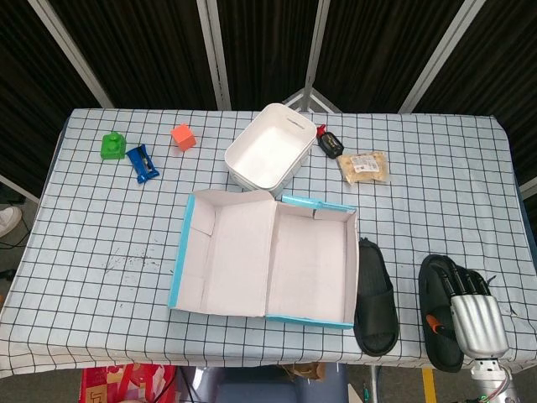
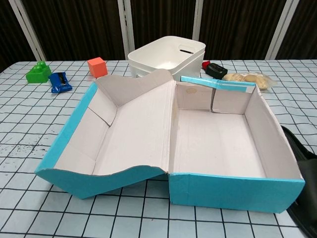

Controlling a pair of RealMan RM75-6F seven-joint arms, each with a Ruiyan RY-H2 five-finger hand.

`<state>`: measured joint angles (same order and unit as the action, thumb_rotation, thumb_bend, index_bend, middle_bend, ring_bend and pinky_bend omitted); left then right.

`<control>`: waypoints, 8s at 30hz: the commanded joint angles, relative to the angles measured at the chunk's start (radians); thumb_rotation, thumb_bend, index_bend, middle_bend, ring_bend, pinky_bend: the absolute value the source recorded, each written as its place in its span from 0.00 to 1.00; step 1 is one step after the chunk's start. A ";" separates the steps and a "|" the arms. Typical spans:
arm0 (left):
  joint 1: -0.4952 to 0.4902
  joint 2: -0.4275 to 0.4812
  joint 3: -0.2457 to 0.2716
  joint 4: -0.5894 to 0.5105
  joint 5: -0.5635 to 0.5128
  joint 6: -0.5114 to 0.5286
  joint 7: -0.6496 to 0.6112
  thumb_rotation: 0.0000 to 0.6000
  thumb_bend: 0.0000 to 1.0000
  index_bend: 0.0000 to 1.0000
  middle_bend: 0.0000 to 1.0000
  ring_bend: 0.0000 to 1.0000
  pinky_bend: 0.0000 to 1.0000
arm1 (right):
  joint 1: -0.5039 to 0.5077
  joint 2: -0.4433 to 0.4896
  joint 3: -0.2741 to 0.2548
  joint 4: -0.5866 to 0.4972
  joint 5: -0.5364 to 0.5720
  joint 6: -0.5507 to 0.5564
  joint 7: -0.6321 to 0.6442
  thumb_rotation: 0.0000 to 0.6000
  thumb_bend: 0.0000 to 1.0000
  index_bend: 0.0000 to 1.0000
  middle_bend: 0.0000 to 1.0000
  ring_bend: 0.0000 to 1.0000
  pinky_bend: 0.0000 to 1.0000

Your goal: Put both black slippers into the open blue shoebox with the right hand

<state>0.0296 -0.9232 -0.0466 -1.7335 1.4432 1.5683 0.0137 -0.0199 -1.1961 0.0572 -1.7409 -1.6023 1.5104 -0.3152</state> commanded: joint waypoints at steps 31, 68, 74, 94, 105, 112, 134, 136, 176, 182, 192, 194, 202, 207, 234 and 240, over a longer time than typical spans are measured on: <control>0.016 -0.017 -0.012 0.036 0.051 0.076 -0.057 1.00 0.37 0.03 0.00 0.00 0.03 | 0.039 0.048 -0.103 -0.275 0.104 -0.170 -0.254 1.00 0.12 0.00 0.05 0.10 0.17; 0.019 -0.024 -0.024 0.051 0.037 0.081 -0.064 1.00 0.37 0.03 0.00 0.00 0.03 | 0.172 -0.173 -0.057 -0.141 0.359 -0.296 -0.415 1.00 0.12 0.00 0.04 0.10 0.17; 0.016 -0.022 -0.022 0.048 0.035 0.071 -0.059 1.00 0.37 0.03 0.00 0.00 0.03 | 0.183 -0.185 -0.066 -0.132 0.374 -0.298 -0.430 1.00 0.12 0.00 0.04 0.10 0.17; 0.014 -0.019 -0.019 0.043 0.034 0.061 -0.056 1.00 0.37 0.03 0.00 0.00 0.03 | 0.217 -0.179 -0.073 -0.168 0.397 -0.280 -0.437 1.00 0.12 0.46 0.12 0.10 0.15; 0.015 -0.020 -0.019 0.042 0.035 0.064 -0.050 1.00 0.37 0.03 0.00 0.00 0.03 | 0.237 -0.151 -0.084 -0.203 0.431 -0.296 -0.431 1.00 0.13 0.58 0.12 0.10 0.14; 0.014 -0.020 -0.019 0.042 0.034 0.060 -0.049 1.00 0.37 0.03 0.00 0.00 0.03 | 0.243 -0.137 -0.082 -0.225 0.412 -0.277 -0.410 1.00 0.17 0.61 0.12 0.10 0.14; 0.015 -0.018 -0.018 0.037 0.033 0.059 -0.050 1.00 0.37 0.03 0.00 0.00 0.03 | 0.240 -0.002 -0.039 -0.376 0.345 -0.165 -0.365 1.00 0.17 0.63 0.20 0.11 0.14; 0.014 -0.018 -0.017 0.037 0.034 0.058 -0.050 1.00 0.37 0.03 0.00 0.00 0.03 | 0.243 0.008 -0.031 -0.391 0.347 -0.161 -0.369 1.00 0.17 0.63 0.20 0.11 0.14; 0.008 -0.011 -0.018 0.043 0.024 0.041 -0.069 1.00 0.37 0.03 0.00 0.00 0.03 | 0.494 -0.234 0.240 -0.615 0.781 -0.110 -0.332 1.00 0.24 0.65 0.33 0.32 0.14; 0.008 -0.008 -0.020 0.044 0.021 0.038 -0.079 1.00 0.37 0.03 0.00 0.00 0.03 | 0.534 -0.278 0.299 -0.615 0.919 -0.074 -0.309 1.00 0.24 0.65 0.34 0.33 0.14; 0.006 -0.007 -0.020 0.045 0.019 0.035 -0.083 1.00 0.37 0.03 0.00 0.00 0.03 | 0.577 -0.291 0.339 -0.598 1.099 -0.131 -0.222 1.00 0.24 0.66 0.34 0.33 0.14; 0.006 -0.008 -0.019 0.044 0.019 0.034 -0.080 1.00 0.37 0.03 0.00 0.00 0.03 | 0.584 -0.284 0.342 -0.575 1.124 -0.183 -0.186 1.00 0.24 0.66 0.34 0.33 0.14; 0.006 -0.007 -0.021 0.045 0.016 0.035 -0.084 1.00 0.37 0.03 0.00 0.00 0.03 | 0.617 -0.290 0.318 -0.483 1.108 -0.275 -0.136 1.00 0.24 0.66 0.34 0.33 0.14; 0.006 -0.005 -0.021 0.046 0.014 0.034 -0.088 1.00 0.37 0.03 0.00 0.00 0.03 | 0.629 -0.308 0.309 -0.436 1.084 -0.309 -0.088 1.00 0.24 0.66 0.34 0.33 0.14; 0.006 -0.004 -0.022 0.047 0.013 0.034 -0.089 1.00 0.37 0.03 0.00 0.00 0.03 | 0.649 -0.377 0.181 -0.185 0.936 -0.413 0.040 1.00 0.27 0.66 0.34 0.33 0.14; 0.006 -0.005 -0.020 0.045 0.017 0.035 -0.084 1.00 0.37 0.03 0.00 0.00 0.03 | 0.644 -0.389 0.143 -0.151 0.886 -0.397 0.023 1.00 0.27 0.66 0.34 0.33 0.14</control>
<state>0.0357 -0.9283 -0.0666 -1.6880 1.4599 1.6029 -0.0701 0.6263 -1.5786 0.2134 -1.9054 -0.6979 1.1043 -0.2839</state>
